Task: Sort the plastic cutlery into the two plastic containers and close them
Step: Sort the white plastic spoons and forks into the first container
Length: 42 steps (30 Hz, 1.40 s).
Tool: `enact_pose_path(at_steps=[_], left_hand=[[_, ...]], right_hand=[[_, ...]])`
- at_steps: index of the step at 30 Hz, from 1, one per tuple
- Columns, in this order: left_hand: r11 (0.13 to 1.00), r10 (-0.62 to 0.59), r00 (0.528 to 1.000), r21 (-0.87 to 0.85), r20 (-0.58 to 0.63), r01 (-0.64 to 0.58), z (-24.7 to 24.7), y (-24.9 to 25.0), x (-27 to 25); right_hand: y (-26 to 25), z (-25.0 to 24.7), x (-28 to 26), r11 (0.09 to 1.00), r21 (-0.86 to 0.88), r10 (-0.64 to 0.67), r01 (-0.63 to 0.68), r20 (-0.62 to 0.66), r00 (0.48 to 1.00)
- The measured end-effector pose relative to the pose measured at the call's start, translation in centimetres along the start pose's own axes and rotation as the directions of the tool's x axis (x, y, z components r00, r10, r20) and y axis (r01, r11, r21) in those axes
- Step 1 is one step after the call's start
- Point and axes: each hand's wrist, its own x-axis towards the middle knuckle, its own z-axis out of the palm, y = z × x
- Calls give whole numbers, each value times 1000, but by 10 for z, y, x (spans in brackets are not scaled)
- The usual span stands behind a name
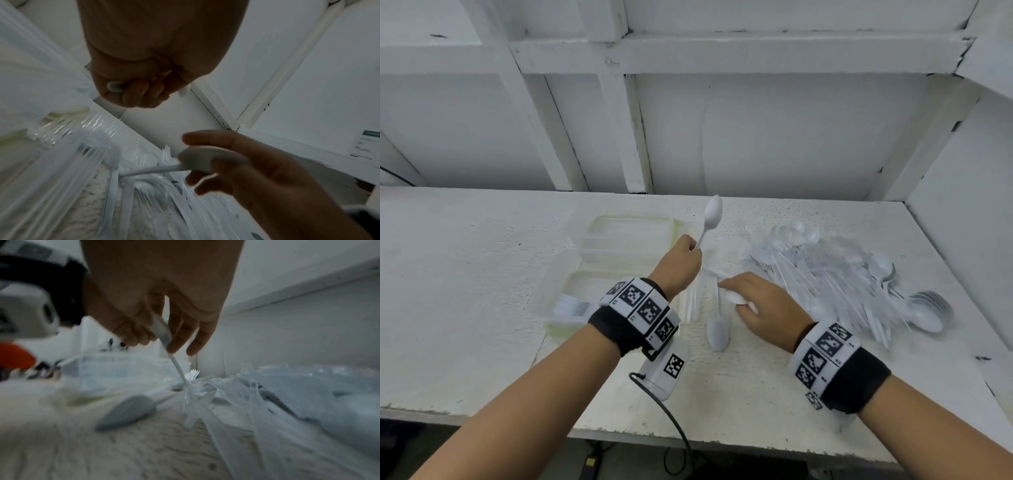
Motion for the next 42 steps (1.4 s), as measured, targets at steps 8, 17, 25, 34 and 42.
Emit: enact_pose_path(at_steps=[8,17,25,34,42], left_hand=[[959,-6,998,283,69,-14,27,-31,-14],[848,-174,976,525,135,78,55,-51,-17],[870,-133,982,491,135,51,36,-45,-22],[864,29,999,502,23,-37,18,-34,-30],[943,167,985,299,-41,-148,-6,-20,-42]], right_hand=[[2,-42,-1,847,484,430,-219,-382,818],[-1,-46,-3,893,376,391,-247,-378,839],[-2,-46,-4,925,308,312,-223,-280,908],[-2,-31,0,945,238,267,-225,-161,950],[-3,-23,2,994,2,114,-114,-71,991]])
